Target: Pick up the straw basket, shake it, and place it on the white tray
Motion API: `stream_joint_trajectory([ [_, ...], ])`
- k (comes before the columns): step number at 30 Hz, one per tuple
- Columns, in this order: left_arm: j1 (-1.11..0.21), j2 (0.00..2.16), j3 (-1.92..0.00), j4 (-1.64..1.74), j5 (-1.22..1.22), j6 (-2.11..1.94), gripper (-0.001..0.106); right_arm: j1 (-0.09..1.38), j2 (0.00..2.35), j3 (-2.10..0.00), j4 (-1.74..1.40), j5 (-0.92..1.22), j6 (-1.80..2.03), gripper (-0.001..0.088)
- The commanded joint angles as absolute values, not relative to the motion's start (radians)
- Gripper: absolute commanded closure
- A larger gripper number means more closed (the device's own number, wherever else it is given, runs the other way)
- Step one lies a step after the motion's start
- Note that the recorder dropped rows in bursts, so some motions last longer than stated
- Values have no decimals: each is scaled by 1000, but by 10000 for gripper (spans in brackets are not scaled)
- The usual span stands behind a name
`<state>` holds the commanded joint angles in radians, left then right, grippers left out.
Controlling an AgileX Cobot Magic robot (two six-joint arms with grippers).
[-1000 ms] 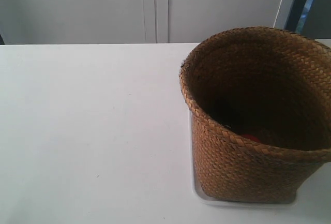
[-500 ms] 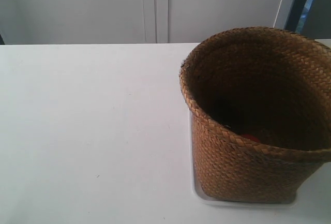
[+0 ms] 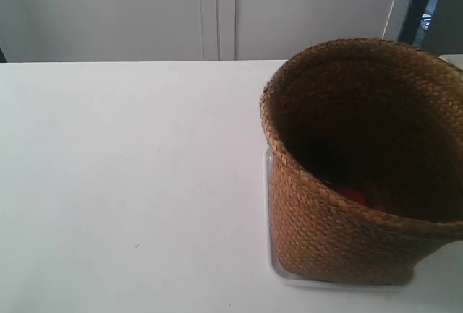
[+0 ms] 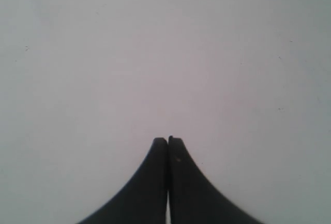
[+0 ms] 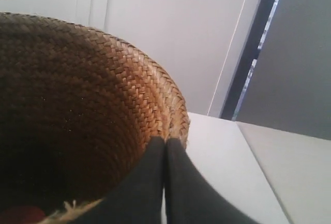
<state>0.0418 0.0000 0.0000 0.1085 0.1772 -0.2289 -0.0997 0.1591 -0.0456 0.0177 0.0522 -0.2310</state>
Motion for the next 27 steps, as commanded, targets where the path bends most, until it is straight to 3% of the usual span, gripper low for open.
stream_joint_trajectory([
  [11,42,0,0,108,177,-229,1050,-100,0,-46,18,208,-231,868],
  [20,42,0,0,108,177,-229,1050,-100,0,-46,0,397,-231,868],
  [27,42,0,0,108,177,-229,1050,-100,0,0,0,402,-235,868],
])
